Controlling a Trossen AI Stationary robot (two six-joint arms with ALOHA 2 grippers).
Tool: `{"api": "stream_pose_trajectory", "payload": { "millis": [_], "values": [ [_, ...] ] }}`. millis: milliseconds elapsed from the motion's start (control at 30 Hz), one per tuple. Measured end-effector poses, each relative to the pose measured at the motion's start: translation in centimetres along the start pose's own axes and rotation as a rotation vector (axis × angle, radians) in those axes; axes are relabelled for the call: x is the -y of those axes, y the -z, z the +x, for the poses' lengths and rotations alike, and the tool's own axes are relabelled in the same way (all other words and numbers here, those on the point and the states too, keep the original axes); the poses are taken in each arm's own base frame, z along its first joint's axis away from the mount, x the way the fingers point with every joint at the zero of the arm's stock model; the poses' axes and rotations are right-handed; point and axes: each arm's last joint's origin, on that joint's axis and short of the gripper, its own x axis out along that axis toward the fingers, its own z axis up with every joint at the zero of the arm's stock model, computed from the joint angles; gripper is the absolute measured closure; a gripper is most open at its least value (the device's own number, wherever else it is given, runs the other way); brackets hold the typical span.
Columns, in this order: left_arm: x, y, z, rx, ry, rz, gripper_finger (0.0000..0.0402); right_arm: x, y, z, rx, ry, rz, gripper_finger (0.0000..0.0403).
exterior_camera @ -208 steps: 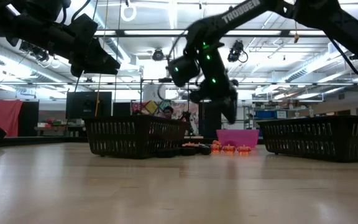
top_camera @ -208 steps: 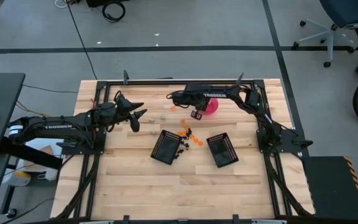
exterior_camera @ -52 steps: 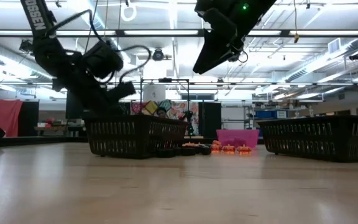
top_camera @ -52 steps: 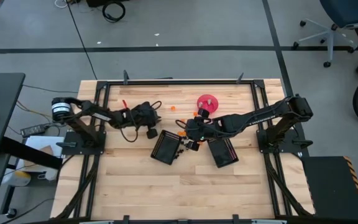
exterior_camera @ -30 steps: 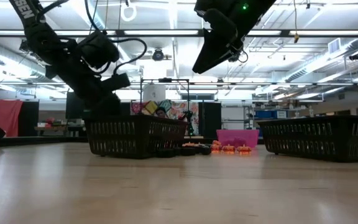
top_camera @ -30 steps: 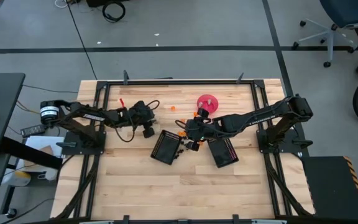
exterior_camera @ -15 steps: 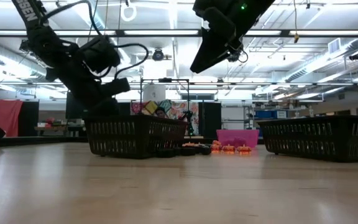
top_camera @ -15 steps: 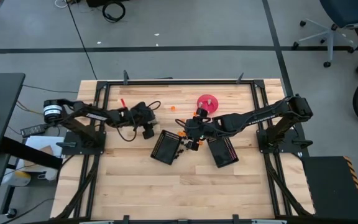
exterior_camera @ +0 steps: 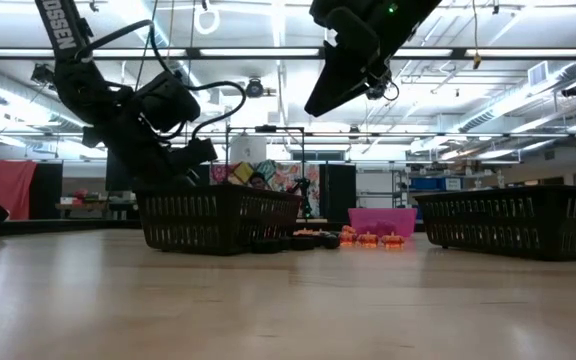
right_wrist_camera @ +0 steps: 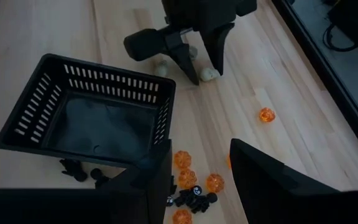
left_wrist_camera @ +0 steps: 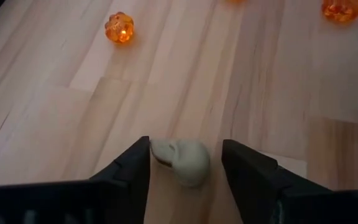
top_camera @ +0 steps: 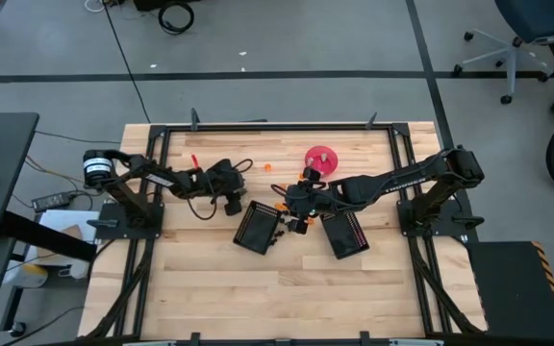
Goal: Sort Halloween decoration
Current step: Put the white skull toy into the pink container
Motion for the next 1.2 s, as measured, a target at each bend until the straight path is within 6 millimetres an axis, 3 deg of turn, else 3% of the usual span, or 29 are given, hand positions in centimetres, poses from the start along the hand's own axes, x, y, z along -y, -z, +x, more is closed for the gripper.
{"api": "stream_pose_trajectory", "payload": {
  "millis": [467,700,967,1200],
  "values": [
    [0.1,0.1,0.0,-0.013,0.023,0.011,0.0319,0.0,0.1,0.0,-0.008,0.002,-0.015,0.0236],
    [0.0,-0.5,0.0,-0.024,0.034,0.012,0.0339,0.2,0.3,0.0,-0.030,0.042,-0.036,0.0236],
    [-0.7,-3.7,0.3,-0.020,-0.011,0.074,0.0341,0.2,0.5,0.0,-0.045,0.045,-0.053,0.0236],
    [-1.3,-8.0,0.1,0.071,-0.017,0.087,0.0341,0.8,1.9,-0.3,-0.181,0.116,-0.093,0.0236]
  ]
}}
